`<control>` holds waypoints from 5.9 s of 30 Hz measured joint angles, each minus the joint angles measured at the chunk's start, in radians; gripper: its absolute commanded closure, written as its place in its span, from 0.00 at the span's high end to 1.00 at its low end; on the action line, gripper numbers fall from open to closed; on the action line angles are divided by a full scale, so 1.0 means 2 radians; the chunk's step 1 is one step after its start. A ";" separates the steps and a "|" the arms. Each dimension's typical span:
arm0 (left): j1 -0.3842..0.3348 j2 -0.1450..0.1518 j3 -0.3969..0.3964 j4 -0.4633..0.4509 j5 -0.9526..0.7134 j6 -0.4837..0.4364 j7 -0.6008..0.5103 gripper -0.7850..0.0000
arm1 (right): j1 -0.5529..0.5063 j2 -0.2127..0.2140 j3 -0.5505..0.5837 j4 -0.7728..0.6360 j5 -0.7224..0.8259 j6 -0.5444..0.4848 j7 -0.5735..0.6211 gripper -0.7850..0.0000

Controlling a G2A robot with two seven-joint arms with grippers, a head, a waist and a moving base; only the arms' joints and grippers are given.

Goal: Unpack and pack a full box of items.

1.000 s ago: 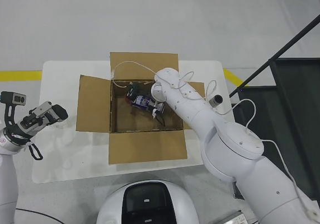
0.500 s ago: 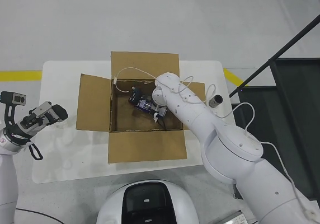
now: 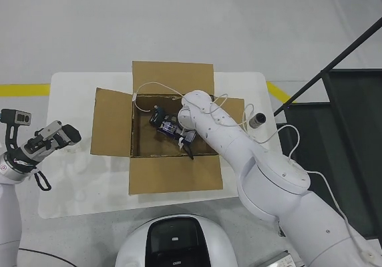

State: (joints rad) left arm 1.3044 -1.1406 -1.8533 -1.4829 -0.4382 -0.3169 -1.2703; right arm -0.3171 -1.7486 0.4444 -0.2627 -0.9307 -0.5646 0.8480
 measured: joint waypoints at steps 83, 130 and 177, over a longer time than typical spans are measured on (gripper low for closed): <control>0.000 0.000 0.000 0.000 0.000 0.000 0.000 1.00 | 0.005 0.007 0.046 0.030 0.022 0.001 0.015 0.00; 0.000 0.000 0.000 0.000 0.000 0.000 0.000 1.00 | 0.017 0.081 0.107 -0.029 0.045 -0.136 -0.087 1.00; 0.000 0.000 0.000 0.000 0.000 0.000 0.000 1.00 | -0.010 0.080 0.116 -0.110 0.091 -0.101 -0.028 1.00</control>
State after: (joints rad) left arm 1.3044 -1.1406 -1.8533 -1.4829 -0.4382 -0.3169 -1.2703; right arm -0.3377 -1.5891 0.6762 -0.4826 -0.7480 -0.7660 0.7925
